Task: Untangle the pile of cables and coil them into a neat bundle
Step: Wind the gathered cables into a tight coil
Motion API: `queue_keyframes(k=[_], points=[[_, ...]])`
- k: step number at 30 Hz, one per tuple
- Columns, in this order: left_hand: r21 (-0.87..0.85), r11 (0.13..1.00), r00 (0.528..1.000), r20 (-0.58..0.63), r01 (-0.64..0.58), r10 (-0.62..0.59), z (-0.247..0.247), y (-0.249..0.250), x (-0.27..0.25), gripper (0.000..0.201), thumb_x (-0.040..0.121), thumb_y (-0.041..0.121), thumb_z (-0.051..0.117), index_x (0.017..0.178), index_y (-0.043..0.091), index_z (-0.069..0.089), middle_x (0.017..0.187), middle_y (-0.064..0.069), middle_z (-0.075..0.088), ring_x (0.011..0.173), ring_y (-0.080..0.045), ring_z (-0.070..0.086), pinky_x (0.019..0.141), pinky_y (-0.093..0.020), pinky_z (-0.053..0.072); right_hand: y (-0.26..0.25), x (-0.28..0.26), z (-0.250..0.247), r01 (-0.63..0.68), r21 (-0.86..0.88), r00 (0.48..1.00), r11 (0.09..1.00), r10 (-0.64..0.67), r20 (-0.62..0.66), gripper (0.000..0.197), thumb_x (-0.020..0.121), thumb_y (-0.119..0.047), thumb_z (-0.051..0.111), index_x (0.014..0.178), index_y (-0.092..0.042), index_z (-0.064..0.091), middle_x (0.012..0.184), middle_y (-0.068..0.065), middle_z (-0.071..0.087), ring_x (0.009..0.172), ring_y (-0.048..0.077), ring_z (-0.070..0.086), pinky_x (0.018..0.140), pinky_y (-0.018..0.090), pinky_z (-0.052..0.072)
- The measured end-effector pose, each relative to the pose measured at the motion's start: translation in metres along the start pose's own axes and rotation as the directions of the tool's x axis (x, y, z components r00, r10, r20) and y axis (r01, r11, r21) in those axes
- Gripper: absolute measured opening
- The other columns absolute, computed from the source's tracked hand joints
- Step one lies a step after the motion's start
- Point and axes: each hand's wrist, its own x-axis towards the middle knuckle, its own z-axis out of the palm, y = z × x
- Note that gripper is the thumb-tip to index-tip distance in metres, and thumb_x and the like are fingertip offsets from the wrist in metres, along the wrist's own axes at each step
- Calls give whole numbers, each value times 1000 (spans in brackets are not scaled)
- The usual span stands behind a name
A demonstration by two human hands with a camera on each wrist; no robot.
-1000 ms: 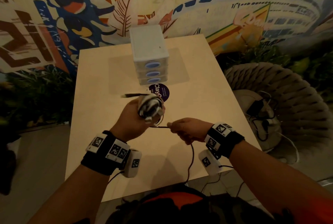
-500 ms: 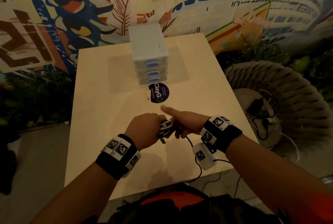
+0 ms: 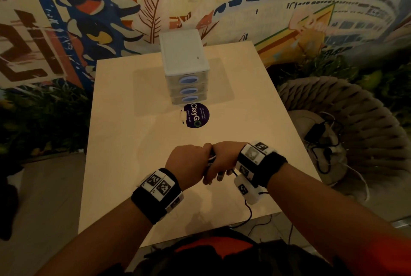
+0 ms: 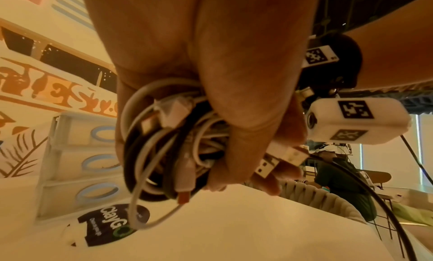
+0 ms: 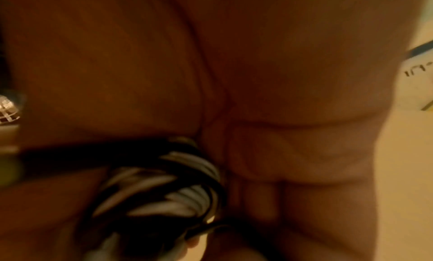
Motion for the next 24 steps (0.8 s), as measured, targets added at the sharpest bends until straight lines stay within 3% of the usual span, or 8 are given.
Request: queue_keyframes(k=[4,8,12,14,16,18,22,24], points=[[3,999,999,-10,34,-34,3,0,0,44,95,36,59,130,13,44,92,3,69,78,-21,66,59,-30,40,-7,5,7,17,-82,998,996,-23,-66,16,75,-36,86,80,-24,77,69,-9,72,64,3,67,61,21,49],[-6,998,998,17,64,-64,5,1,-2,35,95,31,57,122,13,46,87,3,67,68,-22,55,58,-31,37,-5,14,16,3,-112,992,994,-18,-129,20,78,-31,83,65,-26,69,59,-10,66,57,3,63,60,23,46],[-58,994,995,-15,98,-99,8,2,-1,32,93,30,58,119,17,47,83,4,61,67,-19,48,57,-31,38,-3,12,17,-18,-140,987,990,-5,-162,11,81,-24,75,75,-16,71,67,-4,69,61,8,65,69,26,53],[-141,986,992,-70,91,-102,8,0,-2,38,91,33,63,124,20,49,90,4,62,79,-18,53,59,-32,45,1,8,11,3,-105,986,994,-21,-165,14,81,-24,73,86,-11,75,74,-1,74,66,11,71,73,26,57],[-224,973,986,-145,53,-87,8,-4,-5,49,86,33,71,130,23,53,103,3,66,98,-20,57,64,-33,52,7,3,4,28,-25,985,999,-32,-167,18,81,-26,73,94,-14,75,83,0,77,69,9,74,71,25,58],[-250,968,979,-192,17,-67,8,-8,-7,53,81,28,78,130,22,58,108,2,69,103,-22,60,67,-34,55,11,-1,0,54,19,987,998,-51,-153,19,81,-27,73,98,-19,75,87,0,78,74,10,75,70,25,57],[-159,985,995,-61,68,-79,4,-7,0,17,91,27,63,106,20,59,96,-1,65,79,-18,53,65,-29,39,9,-5,-1,66,25,990,997,-63,-123,20,81,-26,78,98,-16,75,77,-3,77,72,10,75,64,24,54],[-109,992,996,-61,62,-69,0,-7,1,12,93,29,61,100,20,59,92,-1,64,72,-17,47,64,-28,35,6,-8,0,88,46,993,995,-84,-81,26,78,-31,85,97,-16,76,74,-6,76,67,6,73,65,25,55]])
